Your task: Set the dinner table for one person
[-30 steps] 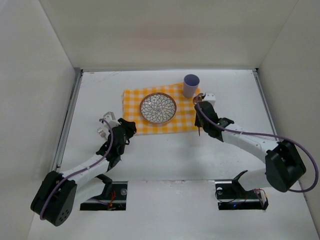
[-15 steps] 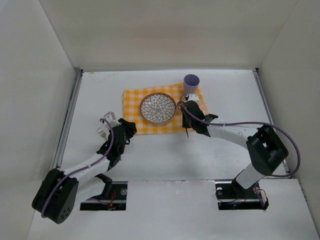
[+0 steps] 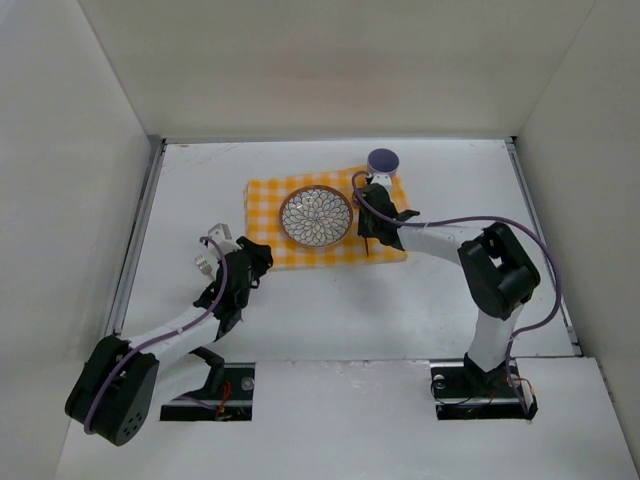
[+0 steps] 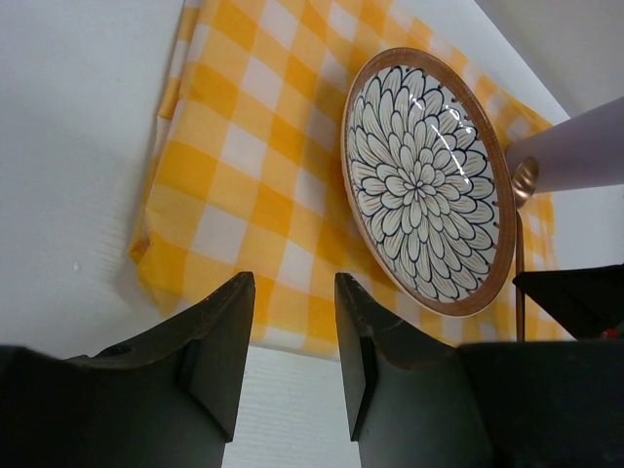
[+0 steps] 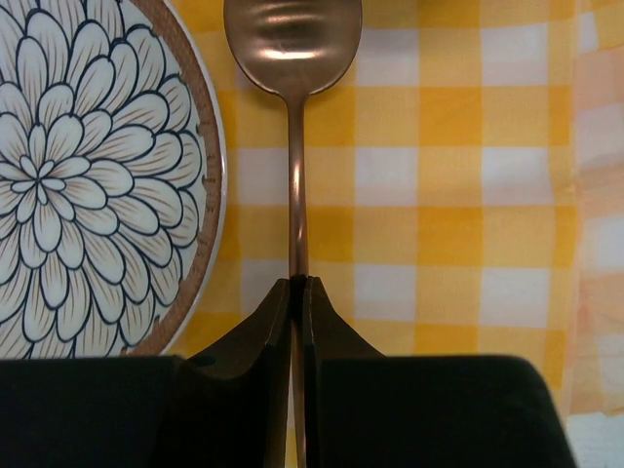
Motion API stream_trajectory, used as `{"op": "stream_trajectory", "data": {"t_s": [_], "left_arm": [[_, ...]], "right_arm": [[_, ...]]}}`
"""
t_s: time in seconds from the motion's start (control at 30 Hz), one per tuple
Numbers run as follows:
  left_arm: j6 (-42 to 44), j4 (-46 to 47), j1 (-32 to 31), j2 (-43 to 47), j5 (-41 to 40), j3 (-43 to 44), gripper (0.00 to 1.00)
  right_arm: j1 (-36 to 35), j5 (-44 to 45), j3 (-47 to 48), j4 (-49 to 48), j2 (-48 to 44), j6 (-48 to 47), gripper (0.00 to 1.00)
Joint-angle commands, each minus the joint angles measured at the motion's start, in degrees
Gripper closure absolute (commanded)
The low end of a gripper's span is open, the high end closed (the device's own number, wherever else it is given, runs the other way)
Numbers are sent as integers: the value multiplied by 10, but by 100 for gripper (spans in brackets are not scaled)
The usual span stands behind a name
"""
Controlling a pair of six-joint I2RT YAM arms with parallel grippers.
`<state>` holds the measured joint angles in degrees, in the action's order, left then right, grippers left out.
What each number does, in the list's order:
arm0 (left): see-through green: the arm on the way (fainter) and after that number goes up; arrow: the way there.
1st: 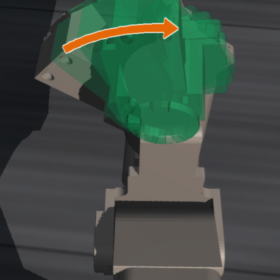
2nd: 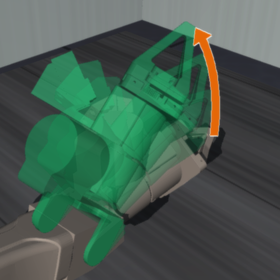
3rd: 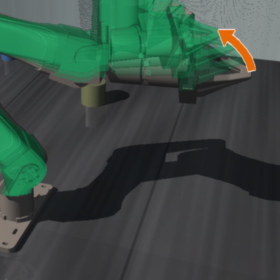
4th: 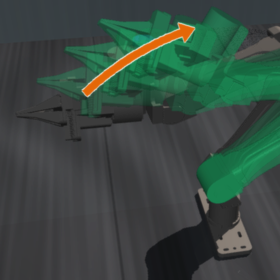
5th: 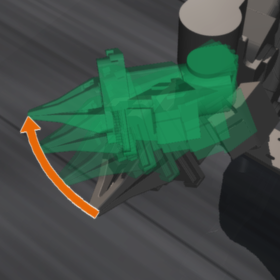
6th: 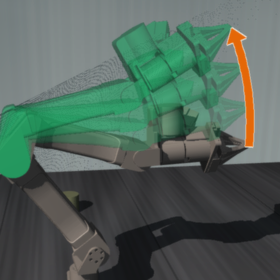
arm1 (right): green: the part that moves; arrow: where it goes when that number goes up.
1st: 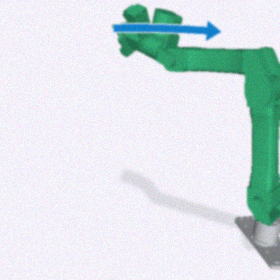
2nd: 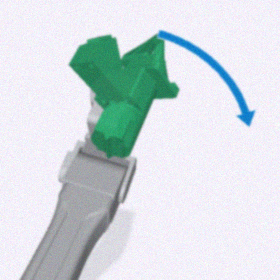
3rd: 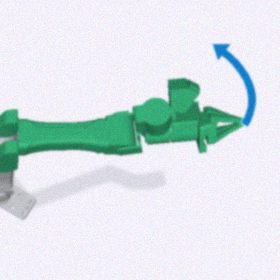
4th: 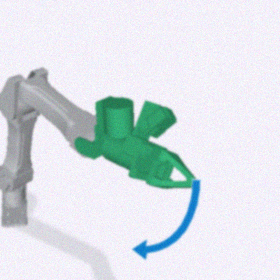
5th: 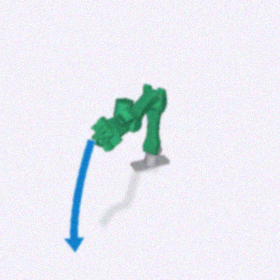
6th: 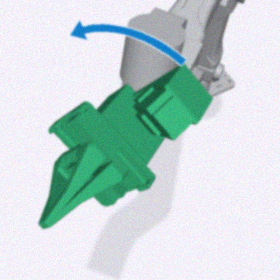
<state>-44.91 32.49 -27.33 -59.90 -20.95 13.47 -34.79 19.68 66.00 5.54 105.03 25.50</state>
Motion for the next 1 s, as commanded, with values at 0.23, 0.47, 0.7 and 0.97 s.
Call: {"op": "stream_trajectory", "data": {"t_s": [0.23,0.47,0.7,0.97], "left_arm": [[1,29,7,3,0,-3,64],[5,29,5,-5,-7,0,64],[12,-20,4,38,-42,8,65],[13,-243,-9,130,-75,64,67]], "right_arm": [[18,0,61,-47,41,15,90],[15,-8,35,-65,28,25,76],[13,-13,-33,-62,-97,16,58],[-3,-17,-163,-78,-298,19,84]]}}
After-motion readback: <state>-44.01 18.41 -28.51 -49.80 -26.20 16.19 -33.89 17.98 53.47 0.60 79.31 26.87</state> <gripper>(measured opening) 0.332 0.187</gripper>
